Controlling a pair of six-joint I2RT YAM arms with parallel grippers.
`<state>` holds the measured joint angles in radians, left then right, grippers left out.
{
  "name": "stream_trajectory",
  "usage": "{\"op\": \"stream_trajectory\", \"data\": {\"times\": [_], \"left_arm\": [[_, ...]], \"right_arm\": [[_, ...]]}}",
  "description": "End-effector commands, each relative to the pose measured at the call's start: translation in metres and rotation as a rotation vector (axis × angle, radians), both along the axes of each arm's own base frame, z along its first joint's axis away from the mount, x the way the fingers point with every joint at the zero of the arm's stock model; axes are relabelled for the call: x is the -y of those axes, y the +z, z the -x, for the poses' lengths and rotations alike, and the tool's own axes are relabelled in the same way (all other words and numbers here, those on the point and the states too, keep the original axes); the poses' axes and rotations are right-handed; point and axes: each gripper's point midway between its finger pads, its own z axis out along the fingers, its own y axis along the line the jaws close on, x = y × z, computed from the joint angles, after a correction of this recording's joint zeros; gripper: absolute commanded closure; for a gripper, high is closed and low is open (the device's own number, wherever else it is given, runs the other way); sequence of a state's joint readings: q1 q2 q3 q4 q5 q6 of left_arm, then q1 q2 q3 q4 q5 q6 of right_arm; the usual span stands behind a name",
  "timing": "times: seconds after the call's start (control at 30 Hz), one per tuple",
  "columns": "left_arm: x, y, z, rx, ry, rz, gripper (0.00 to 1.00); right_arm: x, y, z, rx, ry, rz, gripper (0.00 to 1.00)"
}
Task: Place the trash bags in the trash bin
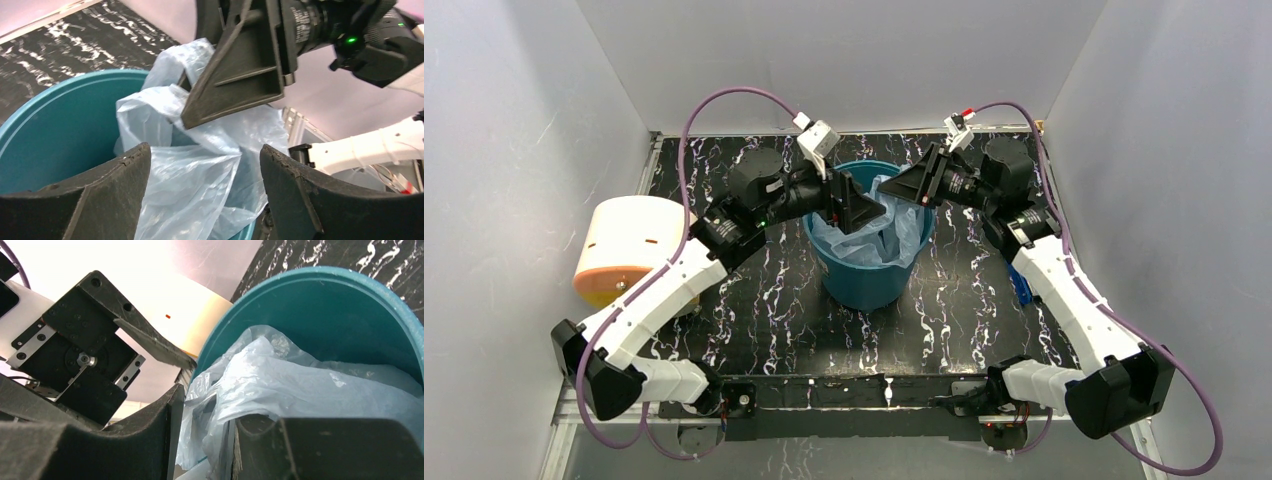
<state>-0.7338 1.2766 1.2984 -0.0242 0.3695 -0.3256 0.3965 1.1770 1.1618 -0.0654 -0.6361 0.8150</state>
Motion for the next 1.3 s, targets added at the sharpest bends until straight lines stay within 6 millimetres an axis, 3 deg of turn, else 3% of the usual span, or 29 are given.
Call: {"op": "stream_trajectory", "data": {"times": [0.0, 0.17, 0.23, 0.37, 0.43, 0.57, 0.63, 0.73, 0.83, 0.97, 1.17, 1.27], "left_arm": [[0.018, 0.023, 0.015, 0.008, -0.153, 0.044, 0.25], [0.018, 0.002, 0.003, -0.024, -0.092, 0.02, 0.25], [0.022, 0.004, -0.001, -0.01, -0.095, 0.035, 0.26], [0.026, -0.002, -0.005, -0.024, -0.1, 0.028, 0.35], [0.028, -0.002, -0.004, -0.022, -0.105, 0.046, 0.45], [0.027, 0.002, -0.001, -0.004, -0.11, 0.068, 0.73], [0.023, 0.0, 0.0, 0.004, -0.106, 0.056, 0.8], [0.018, -0.004, 0.006, 0.017, -0.113, 0.028, 0.83], [0.012, -0.008, 0.012, 0.018, -0.116, 0.003, 0.89], [0.008, -0.007, 0.022, 0.036, -0.151, 0.007, 0.91], [0.006, -0.008, 0.026, 0.054, -0.167, -0.012, 0.92], [0.002, -0.017, 0.023, 0.027, -0.139, -0.049, 0.93]], "right_arm": [[0.001, 0.039, 0.005, 0.112, 0.004, -0.103, 0.58], [0.005, 0.04, 0.006, 0.122, -0.018, -0.101, 0.58], [0.006, 0.041, 0.008, 0.123, -0.018, -0.102, 0.58], [0.007, 0.04, 0.008, 0.115, -0.029, -0.101, 0.58], [0.007, 0.038, 0.008, 0.116, -0.029, -0.097, 0.58], [0.009, 0.035, 0.005, 0.115, -0.044, -0.079, 0.58], [0.012, 0.033, 0.001, 0.118, -0.071, -0.057, 0.58], [0.016, 0.029, -0.005, 0.109, -0.11, -0.026, 0.61], [0.021, 0.028, -0.012, 0.094, -0.15, -0.015, 0.71], [0.018, 0.036, -0.01, 0.094, -0.123, -0.038, 0.64], [-0.001, 0.042, 0.01, 0.031, 0.069, -0.158, 0.57], [-0.004, 0.044, 0.022, 0.016, 0.146, -0.177, 0.61]]}}
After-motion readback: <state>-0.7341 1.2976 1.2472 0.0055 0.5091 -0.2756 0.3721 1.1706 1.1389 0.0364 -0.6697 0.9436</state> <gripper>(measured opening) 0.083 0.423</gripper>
